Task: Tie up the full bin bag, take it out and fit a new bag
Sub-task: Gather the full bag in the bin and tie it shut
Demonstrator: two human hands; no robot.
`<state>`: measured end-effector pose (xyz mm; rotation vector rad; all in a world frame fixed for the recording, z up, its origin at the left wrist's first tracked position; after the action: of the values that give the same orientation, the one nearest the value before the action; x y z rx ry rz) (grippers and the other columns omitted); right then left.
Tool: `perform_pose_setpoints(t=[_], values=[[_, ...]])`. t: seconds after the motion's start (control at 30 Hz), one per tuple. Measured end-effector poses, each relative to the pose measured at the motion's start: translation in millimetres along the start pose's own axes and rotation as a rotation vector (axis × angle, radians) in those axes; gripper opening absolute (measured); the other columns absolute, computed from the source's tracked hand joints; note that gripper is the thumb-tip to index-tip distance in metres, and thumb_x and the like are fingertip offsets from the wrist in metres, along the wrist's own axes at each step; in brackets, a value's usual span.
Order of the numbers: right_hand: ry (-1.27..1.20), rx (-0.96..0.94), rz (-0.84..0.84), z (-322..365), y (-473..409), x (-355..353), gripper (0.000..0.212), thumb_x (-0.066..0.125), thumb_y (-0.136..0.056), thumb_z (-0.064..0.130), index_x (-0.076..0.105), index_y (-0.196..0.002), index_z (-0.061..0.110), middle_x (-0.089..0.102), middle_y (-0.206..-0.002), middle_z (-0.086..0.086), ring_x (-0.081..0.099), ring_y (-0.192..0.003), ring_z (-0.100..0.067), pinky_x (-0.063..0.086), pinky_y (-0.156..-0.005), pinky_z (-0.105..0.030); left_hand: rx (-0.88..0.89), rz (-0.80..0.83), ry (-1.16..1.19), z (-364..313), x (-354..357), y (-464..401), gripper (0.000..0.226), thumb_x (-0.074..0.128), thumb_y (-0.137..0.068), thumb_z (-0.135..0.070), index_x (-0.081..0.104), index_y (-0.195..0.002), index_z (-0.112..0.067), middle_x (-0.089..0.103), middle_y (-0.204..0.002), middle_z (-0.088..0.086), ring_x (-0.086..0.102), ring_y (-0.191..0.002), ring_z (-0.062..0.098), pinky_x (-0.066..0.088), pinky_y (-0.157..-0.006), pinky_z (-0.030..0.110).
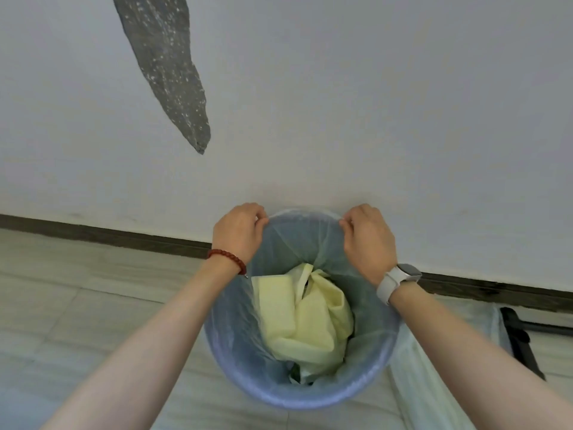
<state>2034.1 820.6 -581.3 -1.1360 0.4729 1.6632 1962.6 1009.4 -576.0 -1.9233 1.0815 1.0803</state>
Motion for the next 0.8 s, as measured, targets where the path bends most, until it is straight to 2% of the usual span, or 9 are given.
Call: perform_pose_setpoints(t=[0.17,0.23,0.33,0.47,0.53,0.6,0.7,0.77,0.8], values=[[-0.077,-0.099,0.081,11.6,14.2,-1.2,0.014,0.045,-0.091,0.013,0.054,-0.093,0.003,0.063,-0.108,-0.019,0.056,-0.095,-0.038,0.045,-0.084,-0.048,0.098,-0.103,0.222,-2.2,-9.1,11.4,0.007,0.054,-0.087,-0.014,0.053,-0.091,-0.009,0.072,-0.088,0.012,0.065,-0.085,0.034,0.049,-0.071,0.041],[-0.041,-0.112,0.114,12.6,24.1,-4.2,0.016,0.043,-0.092,0.017,0.051,-0.098,0.005,0.063,-0.109,-0.017,0.057,-0.095,-0.037,0.047,-0.082,-0.048,0.158,0.001,0.15,-2.2,-8.4,12.7,0.028,0.055,-0.087,-0.023,0.05,-0.112,-0.011,0.065,-0.107,0.012,0.06,-0.101,0.032,0.048,-0.081,0.04],[0.025,-0.145,0.185,16.6,37.7,-10.0,0.021,0.042,-0.092,0.023,0.046,-0.109,0.011,0.063,-0.11,-0.012,0.06,-0.094,-0.033,0.048,-0.075,-0.041,0.171,0.23,-0.123,7.7,-0.8,6.7,0.058,0.051,-0.086,-0.041,0.033,-0.136,-0.017,0.032,-0.144,0.011,0.034,-0.129,0.032,0.038,-0.101,0.046],[0.246,-0.115,0.19,12.7,47.2,-13.9,0.044,0.031,-0.093,0.042,0.038,-0.129,0.017,0.063,-0.109,-0.014,0.057,-0.102,-0.032,0.047,-0.076,-0.039,0.144,0.16,0.049,20.4,-1.2,13.4,0.027,0.05,-0.089,-0.031,0.066,-0.104,-0.015,0.053,-0.134,0.001,0.051,-0.119,0.022,0.044,-0.095,0.038],[0.299,-0.19,0.119,12.7,52.1,-18.1,0.05,0.017,-0.091,0.043,0.055,-0.109,0.015,0.068,-0.092,-0.01,0.056,-0.091,-0.032,0.044,-0.068,-0.036,0.192,0.112,0.069,25.6,-2.3,20.1,0.024,0.051,-0.088,-0.031,0.065,-0.1,-0.015,0.054,-0.134,0.0,0.05,-0.121,0.02,0.044,-0.097,0.037],[0.317,-0.326,0.058,10.6,56.7,-16.2,0.046,0.022,-0.087,0.035,0.064,-0.088,0.015,0.068,-0.073,-0.004,0.055,-0.078,-0.028,0.042,-0.063,-0.034,0.307,0.161,0.05,26.3,-2.7,25.2,0.041,0.052,-0.086,-0.04,0.052,-0.12,-0.018,0.037,-0.147,0.003,0.033,-0.135,0.023,0.033,-0.109,0.042],[0.229,-0.403,0.047,5.0,60.4,-12.8,0.034,0.033,-0.085,0.028,0.065,-0.086,0.017,0.067,-0.07,0.001,0.045,-0.081,-0.019,0.036,-0.07,-0.032,0.517,0.273,-0.178,12.5,0.0,25.4,0.073,0.024,-0.076,-0.066,0.001,-0.139,-0.039,0.005,-0.157,-0.003,-0.004,-0.144,0.026,0.007,-0.114,0.05],[0.119,-0.381,0.106,1.9,63.7,-18.5,0.034,0.034,-0.085,0.029,0.066,-0.09,0.017,0.067,-0.072,-0.001,0.049,-0.08,-0.019,0.041,-0.067,-0.033,0.584,0.346,-0.273,-2.2,4.8,23.9,0.07,0.011,-0.074,-0.068,0.003,-0.138,-0.042,0.018,-0.154,-0.006,-0.005,-0.144,0.022,-0.002,-0.114,0.052],[0.1,-0.366,0.14,0.5,67.3,-22.7,0.035,0.033,-0.084,0.029,0.066,-0.092,0.017,0.067,-0.072,-0.002,0.056,-0.076,-0.021,0.045,-0.062,-0.031,0.595,0.392,-0.312,-7.8,5.7,23.7,0.07,0.01,-0.075,-0.066,0.023,-0.138,-0.038,0.037,-0.147,-0.005,0.008,-0.144,0.019,-0.002,-0.115,0.052]])
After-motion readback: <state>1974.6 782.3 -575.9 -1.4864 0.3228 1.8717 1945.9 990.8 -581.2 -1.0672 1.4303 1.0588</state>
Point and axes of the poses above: each hand's wrist, its own y-axis away from the middle knuckle, its own x-axis out of the palm, z = x × y, the point moved 1 cm from there along -y, towards the middle knuckle
